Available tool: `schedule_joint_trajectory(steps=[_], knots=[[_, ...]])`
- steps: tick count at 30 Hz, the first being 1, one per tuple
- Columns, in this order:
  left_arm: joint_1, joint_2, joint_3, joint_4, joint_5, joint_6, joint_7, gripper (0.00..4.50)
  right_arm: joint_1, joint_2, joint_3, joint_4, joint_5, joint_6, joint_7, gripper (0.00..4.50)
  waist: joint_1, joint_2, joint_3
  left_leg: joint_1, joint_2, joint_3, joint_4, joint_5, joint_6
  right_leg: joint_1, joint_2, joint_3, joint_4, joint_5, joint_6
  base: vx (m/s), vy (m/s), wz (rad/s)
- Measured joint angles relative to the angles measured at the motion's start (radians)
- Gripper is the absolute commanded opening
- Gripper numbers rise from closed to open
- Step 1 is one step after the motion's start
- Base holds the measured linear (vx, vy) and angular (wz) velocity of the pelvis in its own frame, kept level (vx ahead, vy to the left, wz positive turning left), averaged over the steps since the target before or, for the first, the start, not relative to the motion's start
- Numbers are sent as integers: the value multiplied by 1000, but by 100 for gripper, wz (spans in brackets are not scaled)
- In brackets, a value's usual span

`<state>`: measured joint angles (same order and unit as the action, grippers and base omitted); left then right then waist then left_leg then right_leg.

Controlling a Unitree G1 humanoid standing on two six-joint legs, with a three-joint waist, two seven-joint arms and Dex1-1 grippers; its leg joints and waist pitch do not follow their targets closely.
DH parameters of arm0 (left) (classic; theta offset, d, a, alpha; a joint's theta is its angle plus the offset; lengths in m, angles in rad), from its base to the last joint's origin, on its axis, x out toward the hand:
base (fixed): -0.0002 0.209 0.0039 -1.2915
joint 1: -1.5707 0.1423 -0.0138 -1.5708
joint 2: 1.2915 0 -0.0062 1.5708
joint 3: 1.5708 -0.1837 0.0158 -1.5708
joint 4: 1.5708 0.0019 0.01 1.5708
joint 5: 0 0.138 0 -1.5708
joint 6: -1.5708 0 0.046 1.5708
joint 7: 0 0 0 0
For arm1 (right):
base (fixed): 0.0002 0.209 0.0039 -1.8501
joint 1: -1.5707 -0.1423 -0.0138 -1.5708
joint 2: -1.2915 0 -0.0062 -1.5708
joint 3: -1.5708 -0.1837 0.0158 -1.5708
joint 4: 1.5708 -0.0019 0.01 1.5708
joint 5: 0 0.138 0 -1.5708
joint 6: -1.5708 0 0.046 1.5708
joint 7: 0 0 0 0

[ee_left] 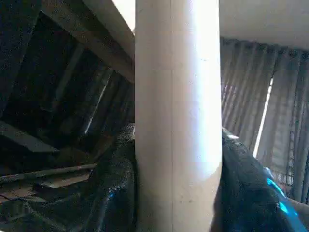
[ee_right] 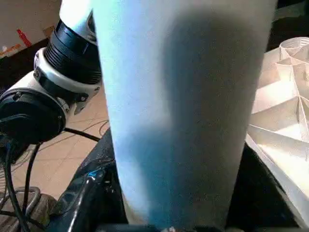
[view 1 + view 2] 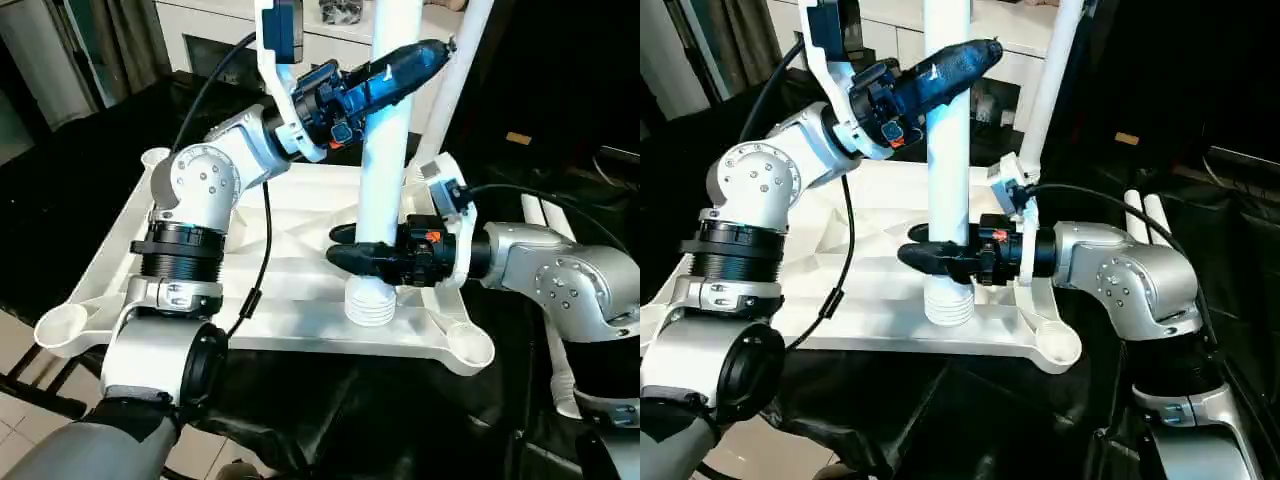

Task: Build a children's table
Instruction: Insert table leg to table base

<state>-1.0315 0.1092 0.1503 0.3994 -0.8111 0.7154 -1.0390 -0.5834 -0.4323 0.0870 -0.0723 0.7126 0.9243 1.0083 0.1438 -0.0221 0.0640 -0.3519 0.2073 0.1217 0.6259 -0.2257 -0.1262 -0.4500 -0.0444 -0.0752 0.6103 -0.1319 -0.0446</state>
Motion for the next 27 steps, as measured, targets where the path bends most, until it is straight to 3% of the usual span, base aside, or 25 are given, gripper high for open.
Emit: schedule_joint_trajectory(steps=[2,4,7,9,12,18,21,22,25,27], knots=[[0,2,6,3,2,-1,8,171,0,10,-3,0,-1,-2,-15,193,-1,0,0,0,0,0,0,0,0,0,0,0,0,0,0,0,0,0],[-1,1,18,23,3,-5,35,227,1,21,-4,1,-5,-2,-42,193,0,0,0,0,0,0,0,0,0,0,0,0,0,0,0,0,0,0],[-7,-7,36,55,25,-50,103,247,2,72,-13,5,-33,-19,-125,189,-1,0,0,0,0,0,0,0,-1,0,0,0,0,0,0,0,0,0],[-15,-7,35,55,73,-97,167,285,1,114,-18,10,-77,-41,-216,188,-2,0,0,0,0,0,0,0,-2,0,0,0,0,0,1,0,0,0],[-15,0,2,44,194,-158,310,286,-10,171,-20,37,-163,-69,-370,188,-2,0,0,-1,0,-1,-1,1,-5,0,0,-1,0,1,1,0,0,0],[39,-51,-31,-51,318,-145,588,285,-40,266,-15,41,-271,-81,-586,187,-3,0,0,-2,0,-1,-2,1,-5,0,-1,-1,0,1,1,0,0,0],[46,-102,-19,-74,343,-155,710,285,-48,306,-15,41,-305,-92,-662,187,-3,0,0,-3,0,-1,-2,1,-6,0,-1,-1,0,1,1,0,0,0],[46,-119,-8,-76,350,-161,746,256,-48,322,-19,41,-313,-97,-682,187,-4,0,0,-3,0,-1,-2,1,-6,0,-1,0,0,1,1,0,0,0],[64,-176,17,-101,360,-196,853,249,-50,361,-23,41,-332,-103,-741,187,-5,0,0,-3,0,-1,-2,1,-6,0,-1,0,-1,1,2,0,0,0],[82,-196,20,-118,360,-221,875,214,-50,374,-23,41,-338,-105,-756,187,-5,0,0,-3,0,-1,-2,1,-6,0,0,0,-1,1,3,0,0,0]])
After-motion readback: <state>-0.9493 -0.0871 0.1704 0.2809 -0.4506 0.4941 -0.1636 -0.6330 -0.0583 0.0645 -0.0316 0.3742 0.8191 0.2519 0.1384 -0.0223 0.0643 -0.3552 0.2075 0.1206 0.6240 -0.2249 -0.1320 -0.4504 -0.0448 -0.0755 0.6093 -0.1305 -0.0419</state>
